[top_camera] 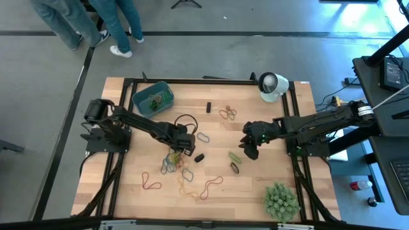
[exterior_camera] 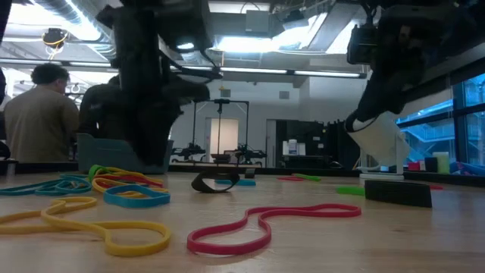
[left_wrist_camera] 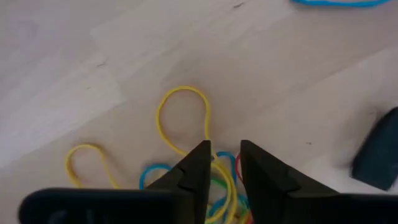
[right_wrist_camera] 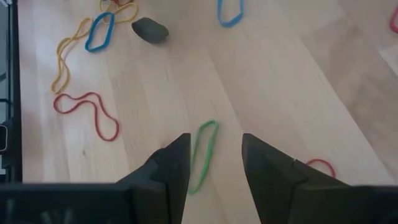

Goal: Pick and place rubber bands into bin
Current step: Put the yellow rubber band into the bin

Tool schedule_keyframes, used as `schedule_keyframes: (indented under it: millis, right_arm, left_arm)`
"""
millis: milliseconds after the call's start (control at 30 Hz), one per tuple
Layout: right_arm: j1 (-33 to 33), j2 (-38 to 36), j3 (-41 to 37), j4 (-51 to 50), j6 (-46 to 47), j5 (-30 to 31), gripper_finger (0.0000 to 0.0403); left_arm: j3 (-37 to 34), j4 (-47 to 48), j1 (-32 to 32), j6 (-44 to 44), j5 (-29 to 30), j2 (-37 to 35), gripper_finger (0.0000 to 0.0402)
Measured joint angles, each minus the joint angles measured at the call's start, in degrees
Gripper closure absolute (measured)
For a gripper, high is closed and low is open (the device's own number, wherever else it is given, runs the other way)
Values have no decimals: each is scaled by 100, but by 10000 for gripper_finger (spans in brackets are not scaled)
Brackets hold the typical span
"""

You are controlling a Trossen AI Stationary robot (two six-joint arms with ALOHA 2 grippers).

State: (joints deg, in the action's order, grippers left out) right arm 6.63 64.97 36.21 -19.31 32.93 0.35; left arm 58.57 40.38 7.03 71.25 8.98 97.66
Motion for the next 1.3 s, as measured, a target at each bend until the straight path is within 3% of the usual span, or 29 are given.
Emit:
schedule_keyframes:
  millis: [200, 400, 700, 900, 1300]
  right_arm:
    - [0, 0, -2, 87, 0, -2, 256]
    - [0, -2, -2, 203, 2, 1, 256]
    - [0, -2, -4, 283, -2, 1, 256]
    - [0, -2, -2, 355, -9, 3, 256]
    - [-2, 0, -4, 677, 0, 470, 256]
  left_arm:
    - [0, 17, -24, -151, 563, 253, 298]
    - [22, -48, -167, -467, 6, 518, 310]
    - [-11, -125, -157, -669, -81, 404, 394]
    - [-11, -119, -154, -691, 251, -330, 398]
    - [-9, -119, -274, -1193, 1607, -2684, 399]
